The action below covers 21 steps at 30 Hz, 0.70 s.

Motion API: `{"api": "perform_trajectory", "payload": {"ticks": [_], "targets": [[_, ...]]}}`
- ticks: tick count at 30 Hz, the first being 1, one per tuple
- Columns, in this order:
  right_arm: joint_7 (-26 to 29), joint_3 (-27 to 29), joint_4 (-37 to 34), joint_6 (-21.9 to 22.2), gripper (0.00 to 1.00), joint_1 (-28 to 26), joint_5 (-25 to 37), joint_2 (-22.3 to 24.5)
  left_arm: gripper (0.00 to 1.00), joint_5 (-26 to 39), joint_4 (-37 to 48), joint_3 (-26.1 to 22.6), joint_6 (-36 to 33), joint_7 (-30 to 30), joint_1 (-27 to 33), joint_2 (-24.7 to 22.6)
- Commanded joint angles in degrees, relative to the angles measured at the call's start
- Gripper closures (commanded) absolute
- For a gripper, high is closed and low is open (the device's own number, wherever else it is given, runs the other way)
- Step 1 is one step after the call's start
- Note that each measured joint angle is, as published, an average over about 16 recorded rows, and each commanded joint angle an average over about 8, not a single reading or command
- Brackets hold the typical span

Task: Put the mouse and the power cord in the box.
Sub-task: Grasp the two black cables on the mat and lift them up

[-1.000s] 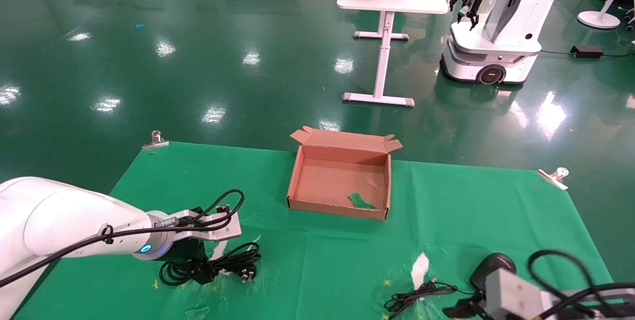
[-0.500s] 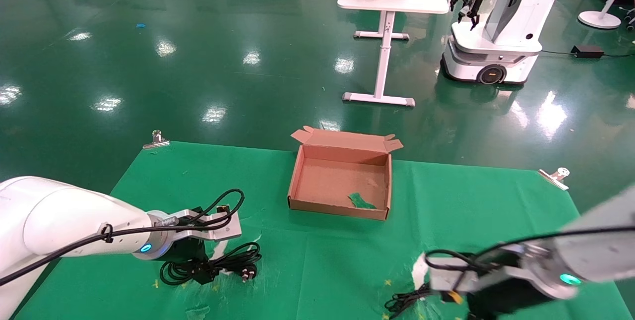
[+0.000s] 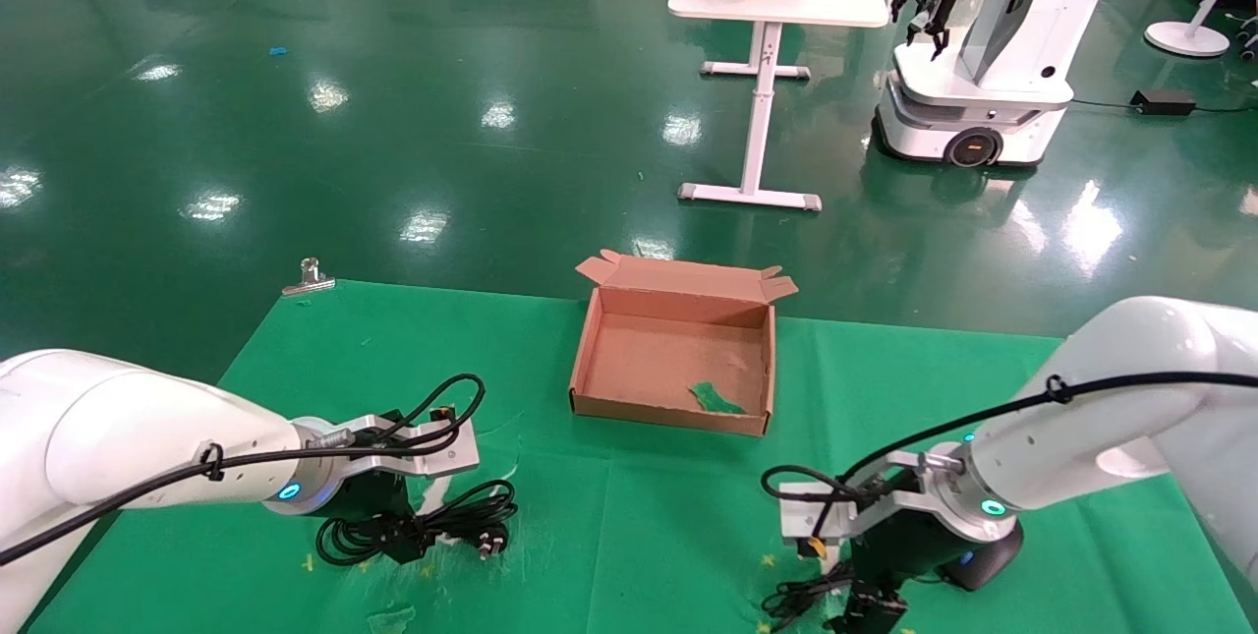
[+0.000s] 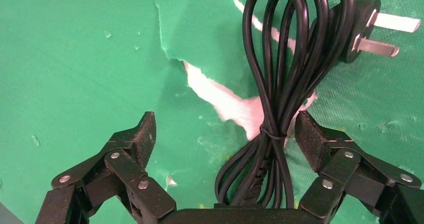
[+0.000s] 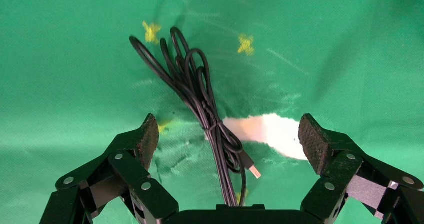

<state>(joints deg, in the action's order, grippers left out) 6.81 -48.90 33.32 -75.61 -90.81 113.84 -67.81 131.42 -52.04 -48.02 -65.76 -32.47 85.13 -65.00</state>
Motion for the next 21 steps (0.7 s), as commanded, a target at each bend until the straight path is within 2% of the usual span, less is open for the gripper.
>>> {"api": "perform_trajectory", "payload": {"ticks": [1,5,6,7,21], "targets": [[-0.83,0.03,-1.93,0.55,0.35,-0.59,0.09,-0.85,0.44,0.00,0.01,0.00,0.02,0.01,0.00,-0.01],[-0.75,0.10,-1.91,0.52,0.84,-0.62,-0.09,-0.77,0.92,0.00,0.02,0.01,0.03,0.01,-0.01,-0.01],[-0.67,0.11,-1.73,0.49,0.96,-0.57,-0.12,-0.68,0.98,0.00,0.02,0.01,0.03,0.00,-0.01,-0.01],[-0.60,0.12,-1.56,0.45,1.00,-0.51,-0.15,-0.59,1.00,-0.01,0.02,0.01,0.03,0.00,-0.01,0.00],[-0.06,0.18,-0.13,0.17,1.00,0.00,-0.33,0.12,1.00,-0.04,0.01,0.01,0.02,0.00,-0.01,0.02]]}}
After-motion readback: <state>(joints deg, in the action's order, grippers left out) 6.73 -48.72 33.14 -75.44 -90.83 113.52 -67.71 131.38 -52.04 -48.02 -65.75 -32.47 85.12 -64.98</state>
